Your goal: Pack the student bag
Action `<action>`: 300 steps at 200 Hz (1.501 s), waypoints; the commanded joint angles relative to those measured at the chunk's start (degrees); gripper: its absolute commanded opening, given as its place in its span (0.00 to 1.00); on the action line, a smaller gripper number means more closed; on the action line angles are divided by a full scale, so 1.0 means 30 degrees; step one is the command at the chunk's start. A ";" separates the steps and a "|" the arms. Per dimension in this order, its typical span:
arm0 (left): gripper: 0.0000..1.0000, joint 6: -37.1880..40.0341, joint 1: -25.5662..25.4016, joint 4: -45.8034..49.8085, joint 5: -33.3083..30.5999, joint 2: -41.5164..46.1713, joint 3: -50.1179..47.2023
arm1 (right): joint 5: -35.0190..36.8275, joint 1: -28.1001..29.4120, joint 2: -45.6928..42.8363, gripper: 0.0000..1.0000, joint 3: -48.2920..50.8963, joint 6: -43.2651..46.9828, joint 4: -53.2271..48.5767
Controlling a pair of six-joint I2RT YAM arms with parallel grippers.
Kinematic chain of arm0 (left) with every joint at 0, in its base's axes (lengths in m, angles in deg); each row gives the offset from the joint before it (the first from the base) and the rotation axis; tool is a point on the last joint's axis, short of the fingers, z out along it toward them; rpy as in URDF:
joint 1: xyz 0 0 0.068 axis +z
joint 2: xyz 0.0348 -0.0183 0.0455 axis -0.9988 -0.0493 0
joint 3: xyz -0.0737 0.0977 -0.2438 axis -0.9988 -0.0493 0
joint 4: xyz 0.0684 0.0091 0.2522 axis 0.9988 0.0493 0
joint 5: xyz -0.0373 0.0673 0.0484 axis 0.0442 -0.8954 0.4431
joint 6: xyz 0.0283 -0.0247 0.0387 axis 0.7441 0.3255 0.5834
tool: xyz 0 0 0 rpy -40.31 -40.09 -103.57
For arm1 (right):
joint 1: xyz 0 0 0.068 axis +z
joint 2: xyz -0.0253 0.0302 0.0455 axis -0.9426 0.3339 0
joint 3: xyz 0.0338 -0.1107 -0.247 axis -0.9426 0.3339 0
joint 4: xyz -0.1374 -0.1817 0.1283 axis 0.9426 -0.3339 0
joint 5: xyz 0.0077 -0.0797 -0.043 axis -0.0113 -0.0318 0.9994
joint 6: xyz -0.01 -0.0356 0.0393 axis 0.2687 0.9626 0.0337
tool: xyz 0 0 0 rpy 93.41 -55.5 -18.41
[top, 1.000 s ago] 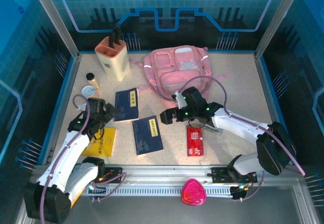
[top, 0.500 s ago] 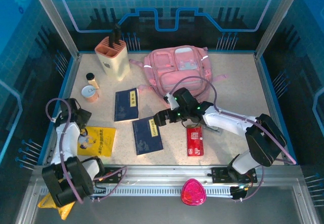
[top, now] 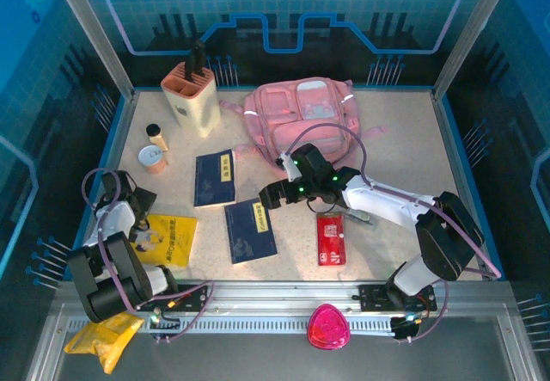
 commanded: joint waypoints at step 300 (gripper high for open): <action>0.99 -0.3789 -0.9459 0.8883 -0.3594 0.7759 -0.1010 | 0.2225 0.3602 0.0960 1.00 -0.1241 0.0543 -0.1844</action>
